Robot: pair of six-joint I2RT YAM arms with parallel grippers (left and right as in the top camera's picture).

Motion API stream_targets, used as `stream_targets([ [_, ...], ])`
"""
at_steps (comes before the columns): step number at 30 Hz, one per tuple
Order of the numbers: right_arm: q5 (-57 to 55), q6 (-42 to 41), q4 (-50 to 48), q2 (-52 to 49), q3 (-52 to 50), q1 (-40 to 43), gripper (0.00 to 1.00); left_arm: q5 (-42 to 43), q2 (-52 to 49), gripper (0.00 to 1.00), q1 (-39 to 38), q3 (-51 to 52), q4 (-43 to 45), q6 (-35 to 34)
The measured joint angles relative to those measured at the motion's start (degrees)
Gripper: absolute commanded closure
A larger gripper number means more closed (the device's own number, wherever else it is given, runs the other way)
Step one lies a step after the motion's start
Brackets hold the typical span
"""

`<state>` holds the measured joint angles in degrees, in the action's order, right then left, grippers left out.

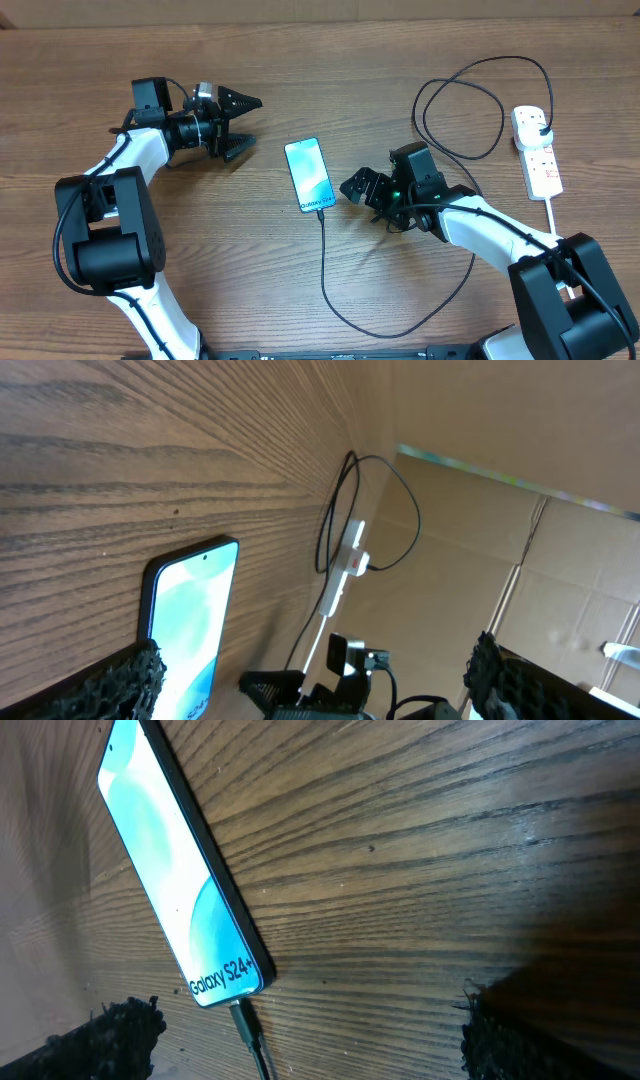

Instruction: Plug charger to phone and switch on socket

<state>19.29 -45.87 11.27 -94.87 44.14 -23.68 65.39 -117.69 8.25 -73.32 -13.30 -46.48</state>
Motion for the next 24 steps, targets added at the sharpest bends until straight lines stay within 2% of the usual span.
stream_targets([
  [9,0.0,0.0,0.0,0.0,0.0,0.0,0.00,-4.3,0.0,0.00,0.0,0.0,0.0,0.2],
  [15,0.0,0.0,0.0,0.0,0.0,0.0,0.00,-10.2,0.0,0.00,0.0,0.0,0.0,0.2],
  [18,0.0,0.0,0.0,0.0,0.0,0.0,0.00,-15.8,0.0,0.00,0.0,0.0,0.0,0.2],
  [24,0.0,0.0,0.0,0.0,0.0,0.0,0.00,-33.9,0.0,0.00,0.0,0.0,0.1,0.2],
])
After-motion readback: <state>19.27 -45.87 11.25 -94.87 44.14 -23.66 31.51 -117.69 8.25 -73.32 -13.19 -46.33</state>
